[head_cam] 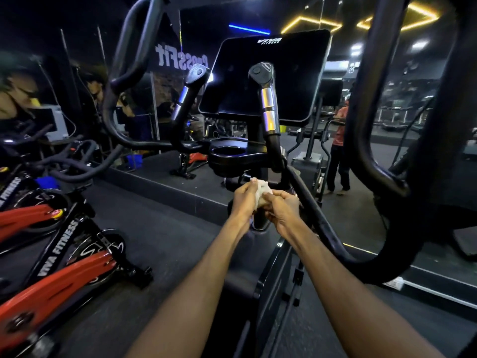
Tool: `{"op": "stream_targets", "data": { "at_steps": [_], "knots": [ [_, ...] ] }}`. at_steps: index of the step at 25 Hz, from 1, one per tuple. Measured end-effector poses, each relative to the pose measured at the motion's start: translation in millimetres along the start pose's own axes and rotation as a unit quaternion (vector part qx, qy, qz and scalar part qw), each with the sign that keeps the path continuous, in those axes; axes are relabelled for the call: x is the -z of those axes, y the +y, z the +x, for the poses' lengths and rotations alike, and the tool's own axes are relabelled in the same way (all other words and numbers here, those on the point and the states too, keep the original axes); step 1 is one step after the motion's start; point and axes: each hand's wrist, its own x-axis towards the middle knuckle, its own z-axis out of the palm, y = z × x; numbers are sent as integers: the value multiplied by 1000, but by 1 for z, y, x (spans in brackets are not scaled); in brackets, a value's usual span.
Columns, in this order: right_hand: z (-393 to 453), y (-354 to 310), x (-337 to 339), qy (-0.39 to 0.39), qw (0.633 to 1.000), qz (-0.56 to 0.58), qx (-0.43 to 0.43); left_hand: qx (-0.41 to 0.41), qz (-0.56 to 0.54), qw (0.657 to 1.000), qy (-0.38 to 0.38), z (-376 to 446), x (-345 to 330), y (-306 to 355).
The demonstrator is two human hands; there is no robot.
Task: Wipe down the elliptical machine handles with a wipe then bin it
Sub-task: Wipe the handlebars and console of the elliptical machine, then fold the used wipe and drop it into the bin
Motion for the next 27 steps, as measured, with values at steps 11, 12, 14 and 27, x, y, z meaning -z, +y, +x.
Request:
{"op": "stream_targets", "data": {
  "at_steps": [11,12,14,27],
  "knots": [
    [-92,21,-1,-140,986,-79,45,-87,210,957,178,-116,62,22],
    [-105,25,-4,-159,984,-75,40,-93,220,951,196,-130,71,23],
    [-129,31,-12,-181,981,-64,38,-87,225,947,214,-157,90,28],
    [-387,49,-147,-496,865,-55,-48,-81,292,846,438,-396,282,111]
  ]
}}
